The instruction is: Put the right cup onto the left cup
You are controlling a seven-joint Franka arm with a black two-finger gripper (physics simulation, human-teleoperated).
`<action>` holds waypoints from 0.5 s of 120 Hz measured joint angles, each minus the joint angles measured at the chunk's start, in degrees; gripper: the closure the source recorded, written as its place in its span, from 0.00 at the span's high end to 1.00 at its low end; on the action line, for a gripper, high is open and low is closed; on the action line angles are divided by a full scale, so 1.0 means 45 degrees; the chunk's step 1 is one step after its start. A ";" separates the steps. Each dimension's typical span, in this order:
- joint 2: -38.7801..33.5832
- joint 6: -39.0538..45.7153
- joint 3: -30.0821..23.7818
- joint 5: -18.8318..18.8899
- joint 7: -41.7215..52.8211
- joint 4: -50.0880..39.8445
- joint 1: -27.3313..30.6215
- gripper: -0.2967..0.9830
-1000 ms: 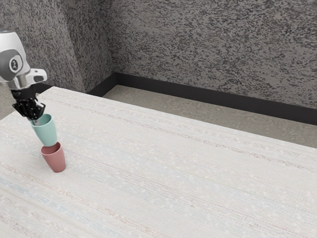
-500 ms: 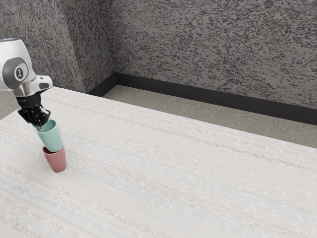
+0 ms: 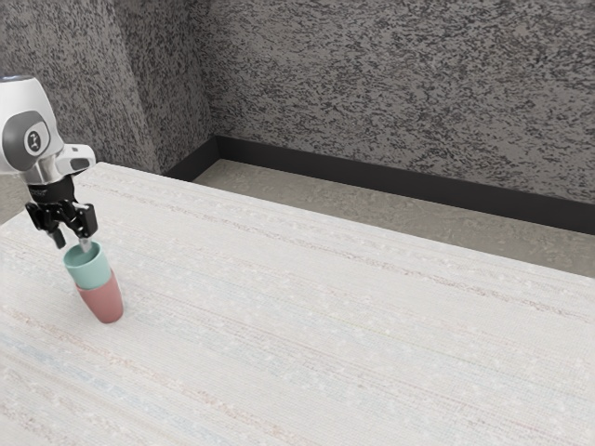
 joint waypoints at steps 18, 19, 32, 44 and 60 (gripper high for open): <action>-0.0046 -0.0756 -0.0048 -0.0009 0.0008 0.1608 -0.0202 0.68; -0.0047 -0.0862 -0.0052 -0.0010 0.0006 0.1812 -0.0254 0.68; -0.0064 -0.2388 -0.0068 -0.0016 -0.0162 0.3989 -0.1859 0.72; -0.0141 -0.3492 -0.0005 -0.0041 -0.0453 0.4621 -0.4230 0.74; -0.0193 -0.4597 -0.0018 -0.0104 -0.0879 0.5319 -0.6200 0.75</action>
